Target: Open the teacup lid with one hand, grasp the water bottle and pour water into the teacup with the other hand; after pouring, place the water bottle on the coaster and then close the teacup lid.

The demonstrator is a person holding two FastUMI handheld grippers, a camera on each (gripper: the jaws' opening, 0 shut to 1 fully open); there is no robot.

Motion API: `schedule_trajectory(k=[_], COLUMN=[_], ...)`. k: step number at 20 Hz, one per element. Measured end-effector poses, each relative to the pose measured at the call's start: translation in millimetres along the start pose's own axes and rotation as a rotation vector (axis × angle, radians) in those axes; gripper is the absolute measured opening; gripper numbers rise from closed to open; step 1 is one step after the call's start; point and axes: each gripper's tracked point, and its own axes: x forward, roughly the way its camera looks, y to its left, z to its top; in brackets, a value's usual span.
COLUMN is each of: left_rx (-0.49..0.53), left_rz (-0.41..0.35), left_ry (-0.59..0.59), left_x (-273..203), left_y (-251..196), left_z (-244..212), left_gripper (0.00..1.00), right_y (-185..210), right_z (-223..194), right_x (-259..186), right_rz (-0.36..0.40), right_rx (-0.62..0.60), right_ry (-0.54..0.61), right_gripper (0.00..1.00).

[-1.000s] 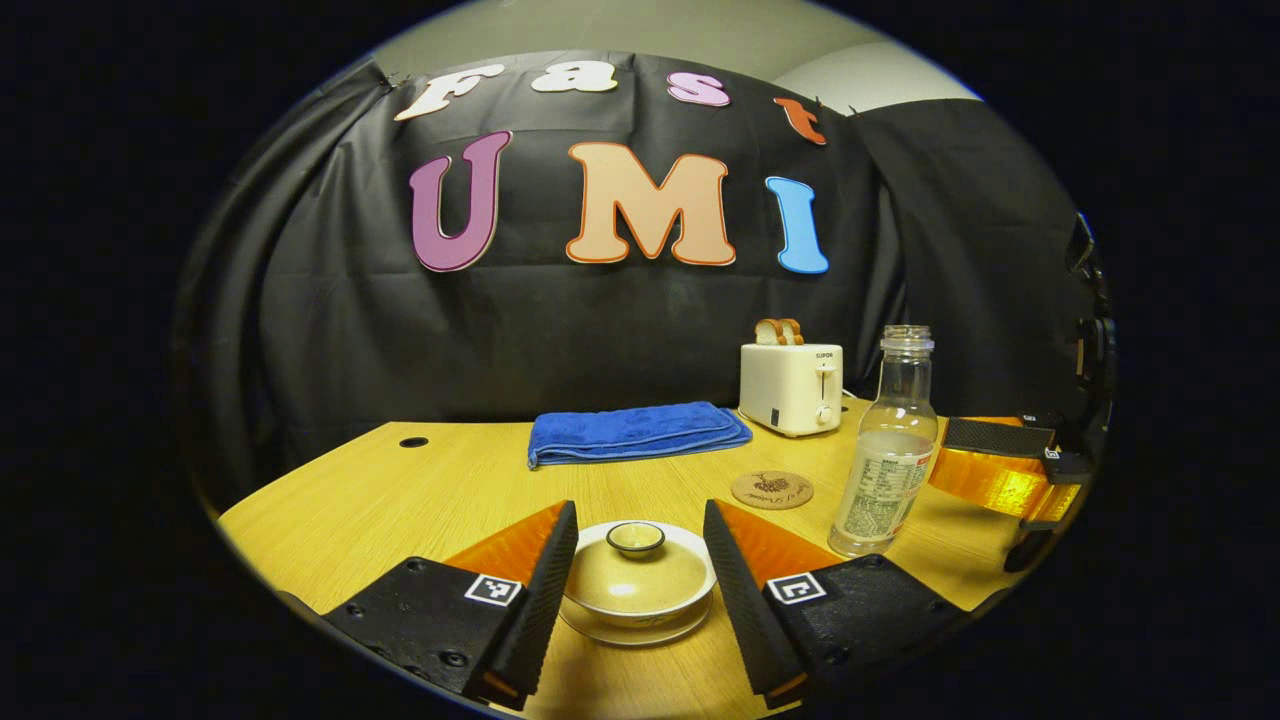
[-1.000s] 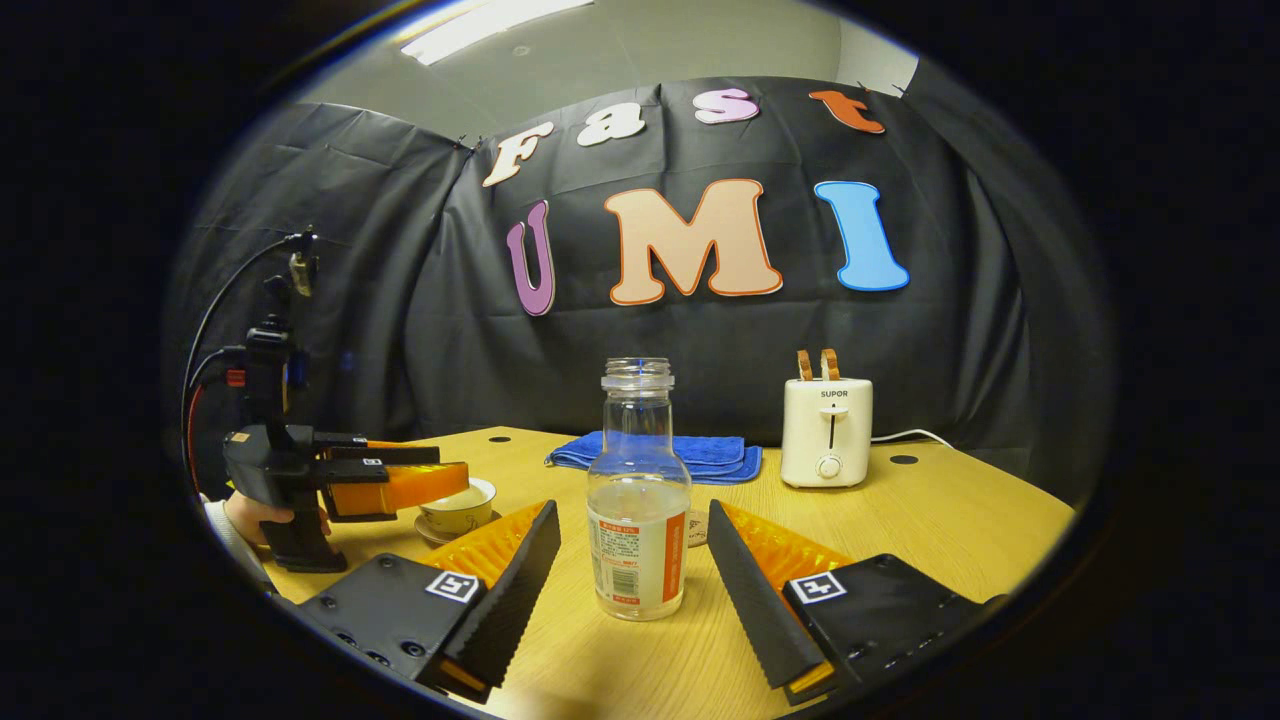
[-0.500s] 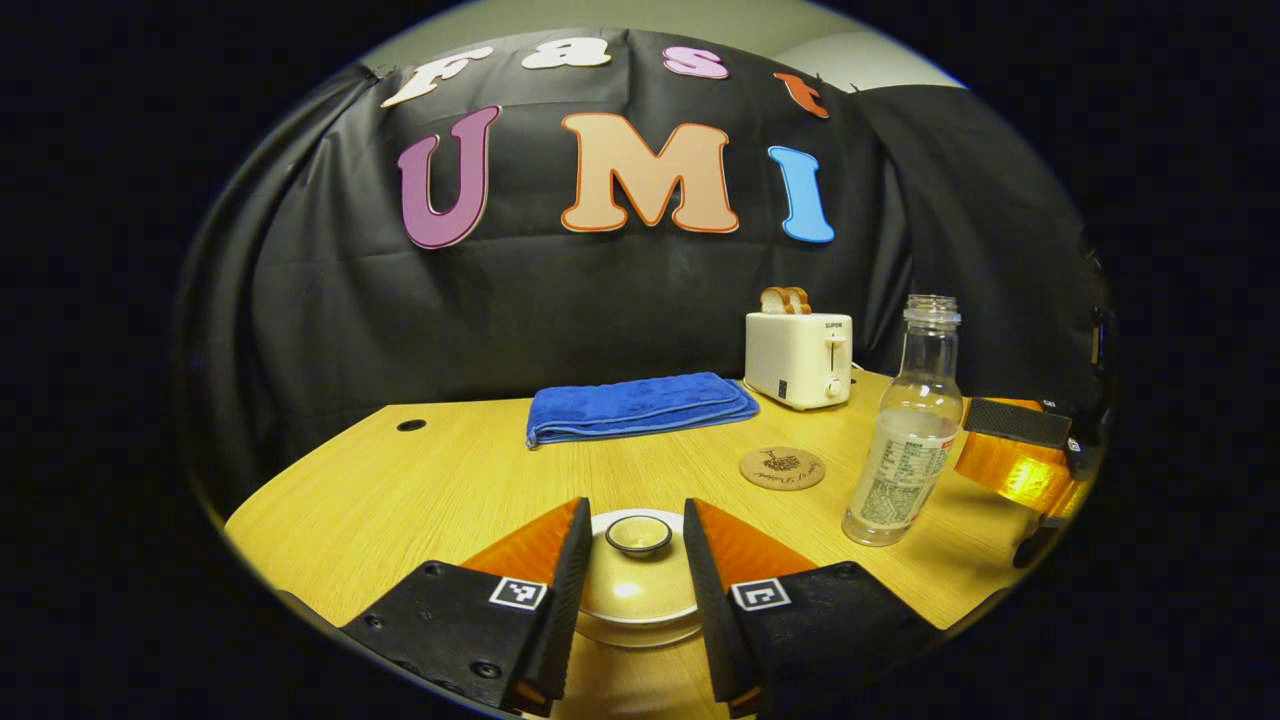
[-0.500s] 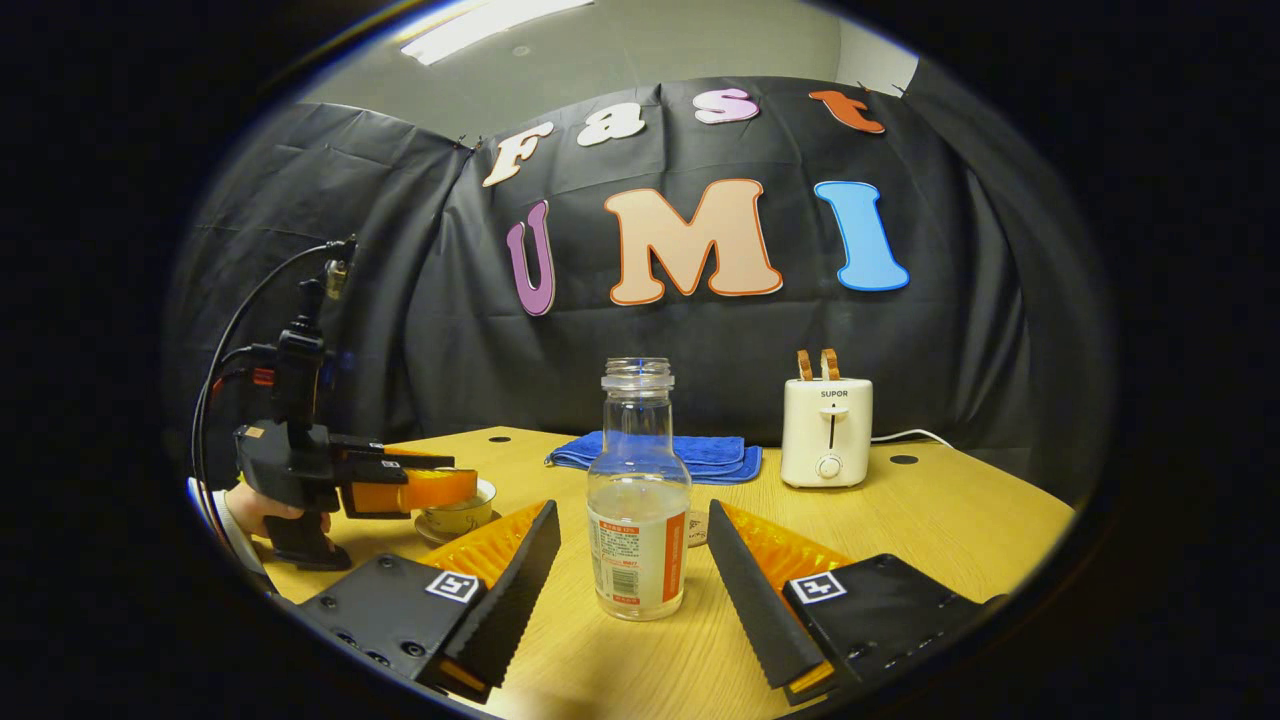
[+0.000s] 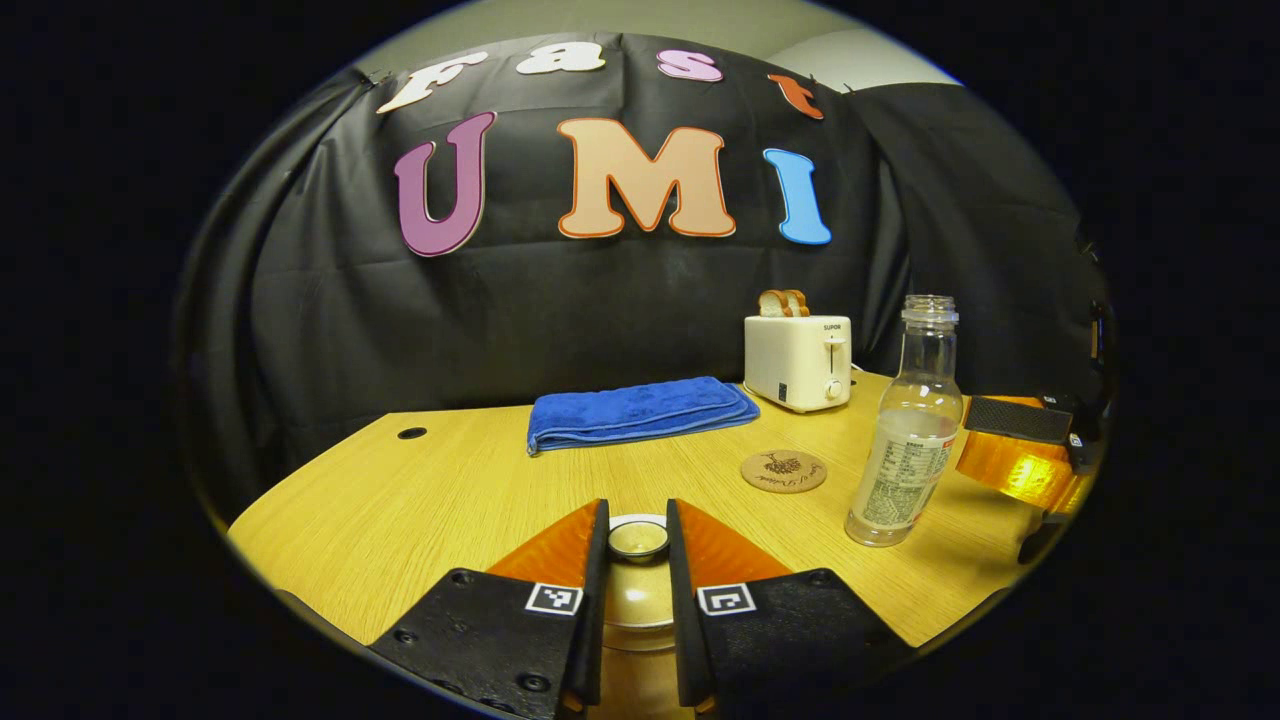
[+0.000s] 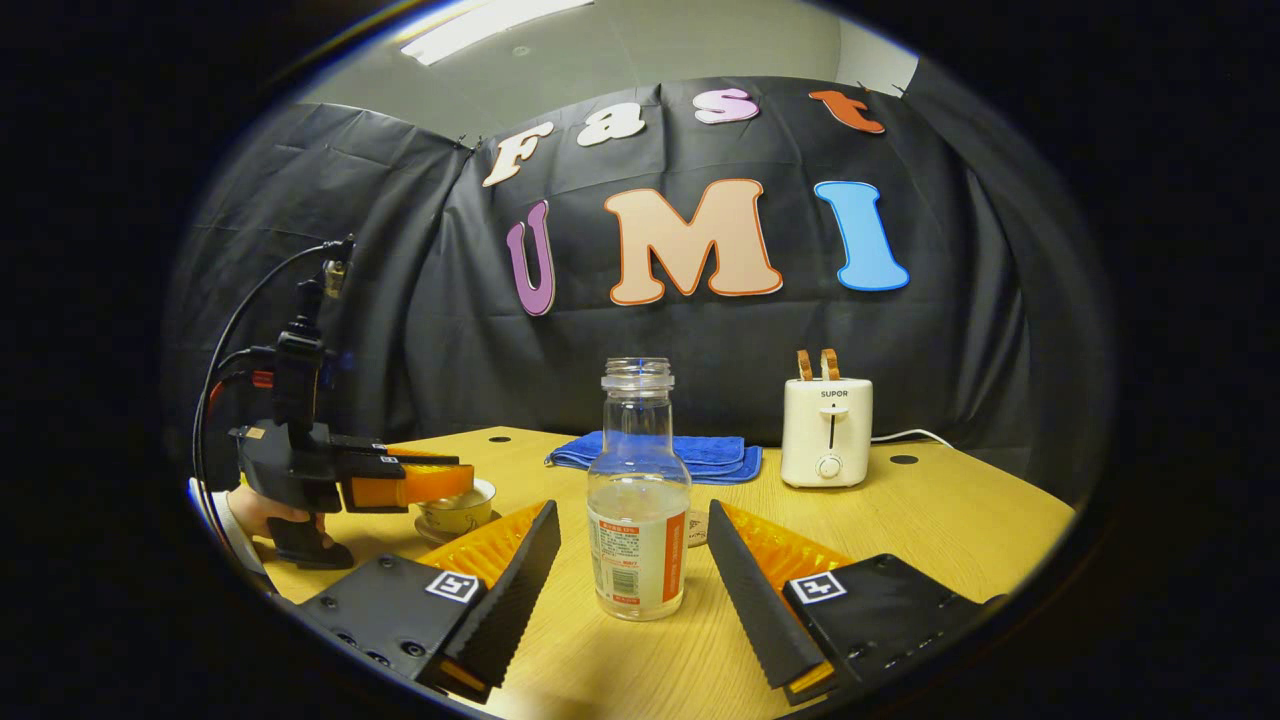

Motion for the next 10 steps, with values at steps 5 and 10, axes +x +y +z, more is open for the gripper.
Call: schedule_trajectory(k=[5, 10], left_rx=[-0.032, -0.031], left_rz=[0.016, 0.037], left_ry=[-0.066, -0.086], left_x=[-6, -13], left_y=[6, 12], left_z=[10, 12], left_gripper=[0.27, 0.27], right_y=[0, 4], right_z=[-1, -2], right_x=[1, 7], right_rz=[-0.001, 0.014], right_rx=[0.001, 0.001], right_ry=[0.002, 0.009], right_gripper=[0.92, 0.92])
